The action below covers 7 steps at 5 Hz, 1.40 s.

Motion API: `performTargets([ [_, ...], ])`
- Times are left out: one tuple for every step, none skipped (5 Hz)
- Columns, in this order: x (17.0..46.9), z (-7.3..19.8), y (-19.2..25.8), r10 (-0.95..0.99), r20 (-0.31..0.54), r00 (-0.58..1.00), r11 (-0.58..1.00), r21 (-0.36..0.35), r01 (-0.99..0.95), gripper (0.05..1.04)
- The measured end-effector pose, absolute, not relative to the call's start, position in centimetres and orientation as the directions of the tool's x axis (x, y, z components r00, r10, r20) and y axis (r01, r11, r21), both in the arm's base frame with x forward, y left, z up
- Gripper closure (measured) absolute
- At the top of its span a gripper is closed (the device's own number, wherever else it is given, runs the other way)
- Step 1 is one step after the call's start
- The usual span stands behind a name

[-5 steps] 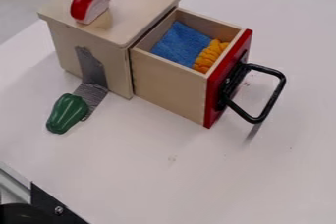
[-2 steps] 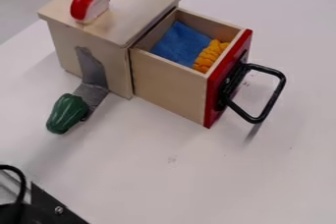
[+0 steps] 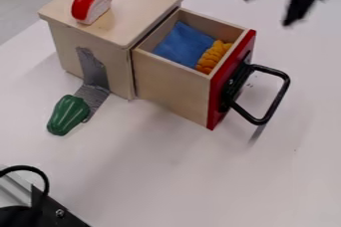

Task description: Closed the drawer

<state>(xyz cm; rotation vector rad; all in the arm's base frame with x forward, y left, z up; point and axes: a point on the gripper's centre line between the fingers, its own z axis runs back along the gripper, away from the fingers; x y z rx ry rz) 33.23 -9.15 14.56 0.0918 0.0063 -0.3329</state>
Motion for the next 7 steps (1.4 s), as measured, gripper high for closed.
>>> performTargets([
  [33.5, 12.2, -12.0, -0.306, -0.041, 0.951, 0.947, 0.089, 0.309, 0.084],
  [34.2, 8.6, -13.5, -0.243, -0.095, 0.965, 0.962, 0.102, 0.253, 0.084],
  [34.6, 5.3, -13.2, -0.187, -0.158, 0.97, 0.966, 0.152, 0.211, 0.084],
  [34.6, 3.2, -12.8, -0.159, -0.206, 0.966, 0.961, 0.19, 0.199, 0.084],
  [34.2, 1.3, -12.5, -0.141, -0.257, 0.956, 0.958, 0.209, 0.197, 0.11],
  [33.9, 0.4, -12.3, -0.132, -0.278, 0.951, 0.957, 0.215, 0.196, 0.371],
  [33.3, -0.1, -11.1, -0.11, -0.287, 0.951, 0.957, 0.228, 0.18, 0.675],
])
